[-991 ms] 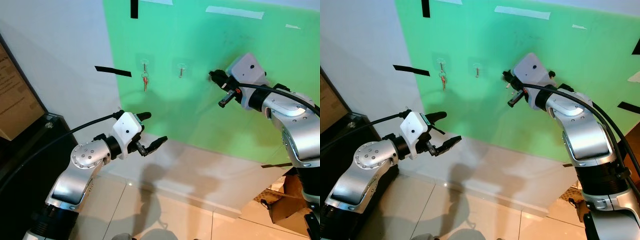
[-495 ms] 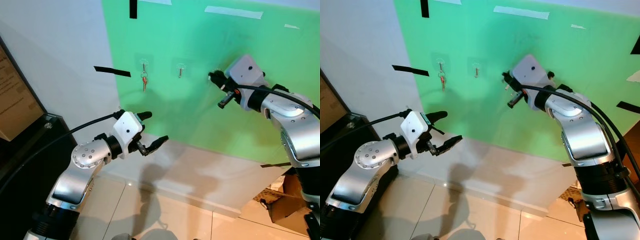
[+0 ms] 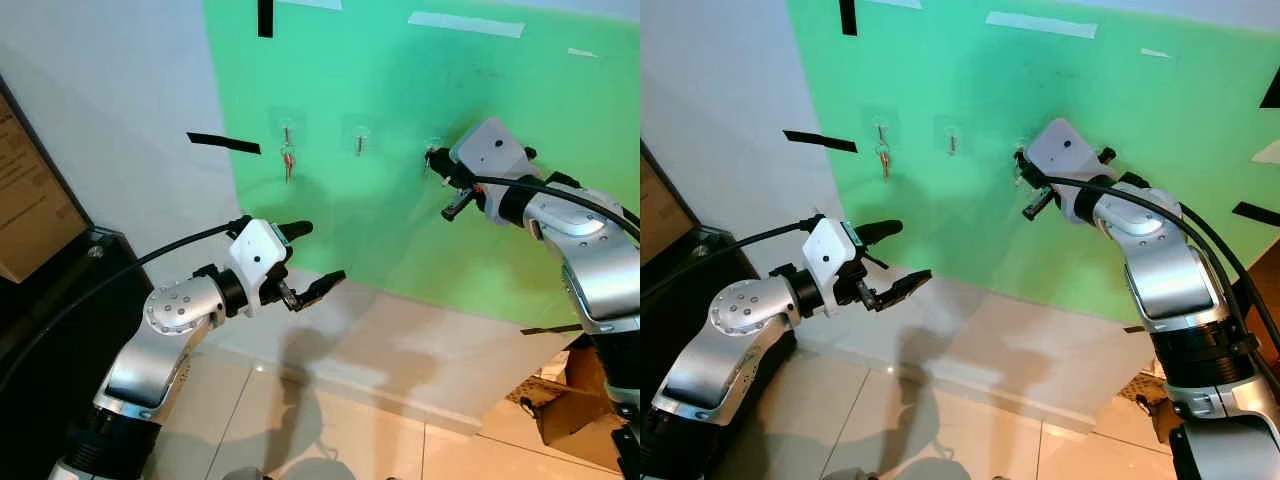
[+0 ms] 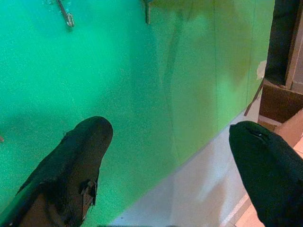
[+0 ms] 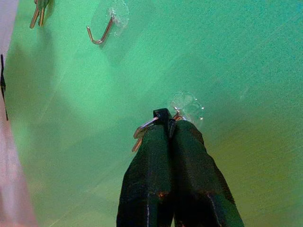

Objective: Hang keys on a hook

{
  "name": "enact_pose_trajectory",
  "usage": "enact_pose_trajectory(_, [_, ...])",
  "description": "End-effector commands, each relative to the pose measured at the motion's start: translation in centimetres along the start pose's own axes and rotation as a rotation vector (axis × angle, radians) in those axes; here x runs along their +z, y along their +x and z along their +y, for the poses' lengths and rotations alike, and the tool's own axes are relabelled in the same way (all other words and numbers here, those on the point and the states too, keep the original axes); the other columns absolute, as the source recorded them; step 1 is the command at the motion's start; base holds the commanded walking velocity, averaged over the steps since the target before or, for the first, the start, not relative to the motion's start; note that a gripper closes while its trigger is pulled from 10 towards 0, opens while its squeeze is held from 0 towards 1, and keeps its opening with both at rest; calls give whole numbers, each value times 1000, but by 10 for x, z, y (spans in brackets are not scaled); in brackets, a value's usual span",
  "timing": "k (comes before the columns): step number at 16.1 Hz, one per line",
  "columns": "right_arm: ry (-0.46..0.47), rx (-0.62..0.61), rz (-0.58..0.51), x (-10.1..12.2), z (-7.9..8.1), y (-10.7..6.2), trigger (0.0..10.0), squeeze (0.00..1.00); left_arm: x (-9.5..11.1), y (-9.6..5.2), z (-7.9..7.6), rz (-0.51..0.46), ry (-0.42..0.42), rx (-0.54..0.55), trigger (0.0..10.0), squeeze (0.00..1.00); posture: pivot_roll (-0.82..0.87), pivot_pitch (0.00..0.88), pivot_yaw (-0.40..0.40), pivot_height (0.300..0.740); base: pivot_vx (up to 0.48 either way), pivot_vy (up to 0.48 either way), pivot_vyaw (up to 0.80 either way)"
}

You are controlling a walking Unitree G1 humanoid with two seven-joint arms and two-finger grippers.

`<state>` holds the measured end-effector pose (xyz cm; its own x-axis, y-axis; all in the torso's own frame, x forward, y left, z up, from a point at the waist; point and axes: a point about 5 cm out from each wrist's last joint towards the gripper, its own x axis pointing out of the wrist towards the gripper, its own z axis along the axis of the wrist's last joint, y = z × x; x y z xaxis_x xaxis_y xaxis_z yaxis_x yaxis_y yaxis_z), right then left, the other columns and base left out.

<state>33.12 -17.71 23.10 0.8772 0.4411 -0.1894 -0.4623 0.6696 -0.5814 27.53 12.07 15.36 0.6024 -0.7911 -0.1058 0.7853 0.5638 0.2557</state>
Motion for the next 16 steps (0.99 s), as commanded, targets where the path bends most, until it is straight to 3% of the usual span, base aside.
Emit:
enact_pose_trajectory(1, [-22,-21,7,0,-7,-2,10000,0,7,1,0,-19,13,-15,10000,0,33,0,7,740,0,0,0])
enact_pose_trajectory(11, [-42,-23,43,-10,-5,-10,10000,0,7,1,0,-18,13,-19,10000,0,30,0,11,740,0,0,0])
enact_pose_trajectory(16, [-53,-26,17,-3,0,-8,10000,0,8,2,1,-19,19,-21,10000,0,29,0,14,740,0,0,0])
